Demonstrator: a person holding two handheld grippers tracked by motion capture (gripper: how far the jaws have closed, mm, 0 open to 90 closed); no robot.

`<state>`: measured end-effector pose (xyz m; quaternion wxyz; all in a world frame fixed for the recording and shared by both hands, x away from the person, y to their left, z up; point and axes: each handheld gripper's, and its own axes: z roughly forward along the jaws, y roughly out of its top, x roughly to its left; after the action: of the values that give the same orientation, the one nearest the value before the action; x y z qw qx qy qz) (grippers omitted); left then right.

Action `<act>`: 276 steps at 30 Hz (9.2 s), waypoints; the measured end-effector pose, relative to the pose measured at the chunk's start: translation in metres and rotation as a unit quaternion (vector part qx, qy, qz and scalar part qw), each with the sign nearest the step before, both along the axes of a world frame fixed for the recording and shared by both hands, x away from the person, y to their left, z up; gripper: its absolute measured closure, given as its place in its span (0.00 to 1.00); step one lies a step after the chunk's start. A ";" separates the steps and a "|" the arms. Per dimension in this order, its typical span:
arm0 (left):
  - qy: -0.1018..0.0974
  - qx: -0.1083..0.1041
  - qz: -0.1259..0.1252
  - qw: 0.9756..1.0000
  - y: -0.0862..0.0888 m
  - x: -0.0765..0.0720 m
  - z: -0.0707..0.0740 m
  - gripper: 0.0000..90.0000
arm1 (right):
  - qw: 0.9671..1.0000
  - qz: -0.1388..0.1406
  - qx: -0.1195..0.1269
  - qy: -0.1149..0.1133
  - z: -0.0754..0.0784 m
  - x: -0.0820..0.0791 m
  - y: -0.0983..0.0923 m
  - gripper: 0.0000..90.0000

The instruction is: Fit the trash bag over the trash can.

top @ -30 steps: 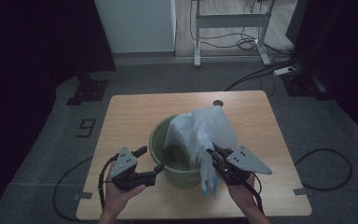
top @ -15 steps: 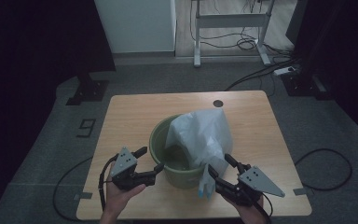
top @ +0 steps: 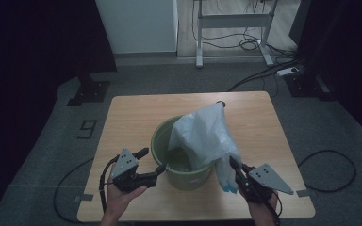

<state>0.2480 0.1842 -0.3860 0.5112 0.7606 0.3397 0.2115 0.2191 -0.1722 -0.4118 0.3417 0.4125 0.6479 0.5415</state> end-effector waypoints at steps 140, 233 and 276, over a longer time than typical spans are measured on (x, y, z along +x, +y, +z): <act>-0.019 -0.095 -0.058 0.994 0.022 0.012 0.042 0.34 | 0.995 0.071 0.027 -0.063 0.028 0.032 0.009 0.99; -0.031 -0.133 -0.039 0.990 0.010 0.007 0.002 1.00 | 0.995 0.074 0.066 0.031 0.016 0.093 0.013 0.59; -0.041 -0.139 -0.056 0.988 0.010 0.004 0.009 0.57 | 0.996 0.068 0.063 0.016 0.030 0.105 0.009 0.99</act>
<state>0.2521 0.1945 -0.3771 0.6364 0.6909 0.3013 0.1640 0.3244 -0.1629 -0.3817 0.2674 0.3967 0.6443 0.5967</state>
